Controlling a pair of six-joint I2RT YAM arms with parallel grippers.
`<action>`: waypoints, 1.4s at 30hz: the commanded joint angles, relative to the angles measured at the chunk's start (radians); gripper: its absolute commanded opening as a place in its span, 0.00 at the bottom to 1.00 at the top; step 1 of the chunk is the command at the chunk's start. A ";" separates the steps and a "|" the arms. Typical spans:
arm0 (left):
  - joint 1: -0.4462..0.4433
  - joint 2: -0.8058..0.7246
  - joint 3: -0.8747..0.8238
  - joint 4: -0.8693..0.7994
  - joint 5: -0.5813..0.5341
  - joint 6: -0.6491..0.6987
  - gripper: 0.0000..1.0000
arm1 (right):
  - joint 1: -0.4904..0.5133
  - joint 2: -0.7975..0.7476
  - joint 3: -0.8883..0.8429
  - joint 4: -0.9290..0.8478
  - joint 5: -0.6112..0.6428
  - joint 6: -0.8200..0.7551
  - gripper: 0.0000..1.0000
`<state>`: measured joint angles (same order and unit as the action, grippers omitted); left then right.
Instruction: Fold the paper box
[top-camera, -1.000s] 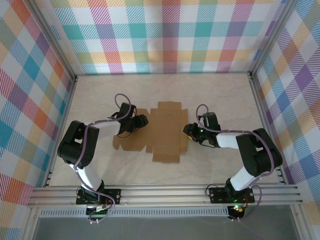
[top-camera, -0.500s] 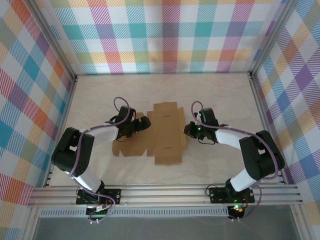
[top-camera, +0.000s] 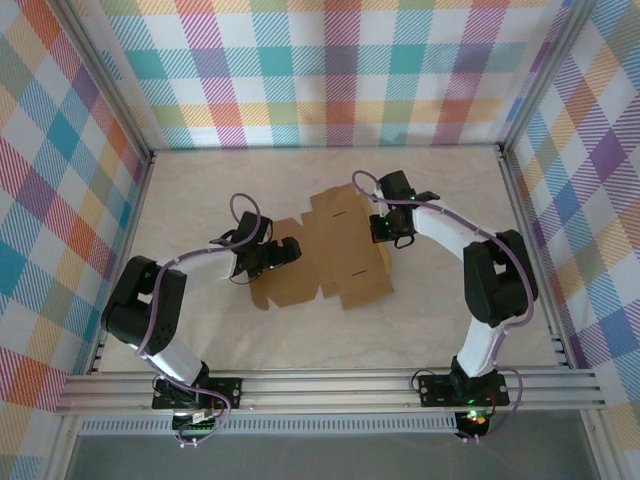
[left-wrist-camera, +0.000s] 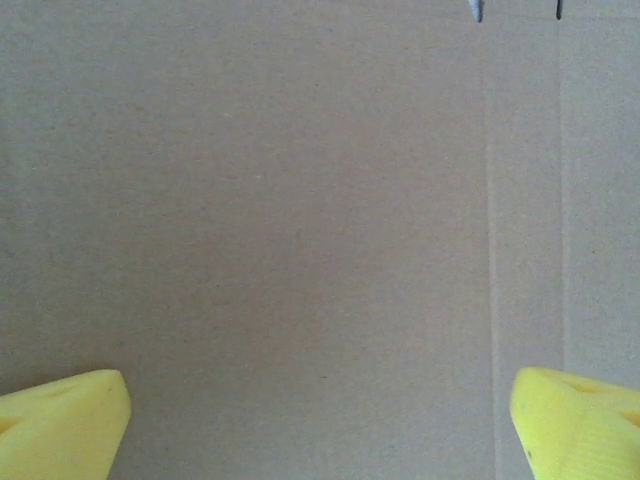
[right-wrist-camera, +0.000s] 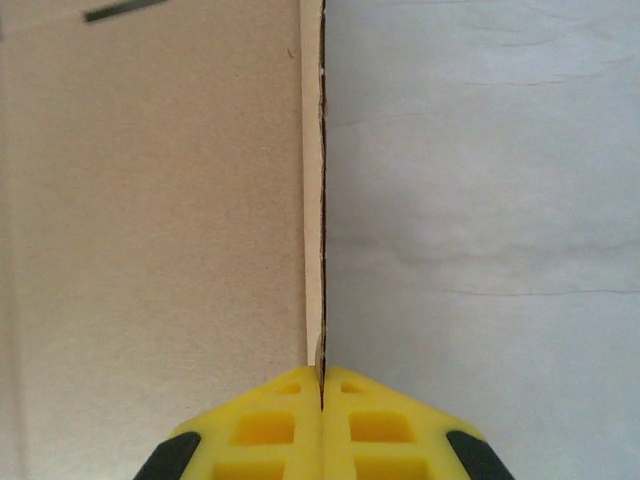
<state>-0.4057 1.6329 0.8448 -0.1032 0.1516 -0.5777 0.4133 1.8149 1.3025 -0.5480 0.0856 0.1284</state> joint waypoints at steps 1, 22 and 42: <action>-0.016 0.035 0.040 -0.017 0.034 -0.021 0.99 | 0.045 0.039 0.051 -0.073 0.253 -0.085 0.00; -0.058 0.071 0.124 -0.077 0.029 0.026 1.00 | 0.161 0.072 0.023 0.002 0.249 -0.046 0.11; -0.094 0.225 0.205 -0.106 0.042 -0.004 0.96 | -0.127 -0.124 -0.269 0.329 -0.340 0.189 0.63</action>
<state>-0.4965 1.8278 1.0889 -0.1905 0.1795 -0.5510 0.3382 1.7111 1.0763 -0.3264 -0.0887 0.2314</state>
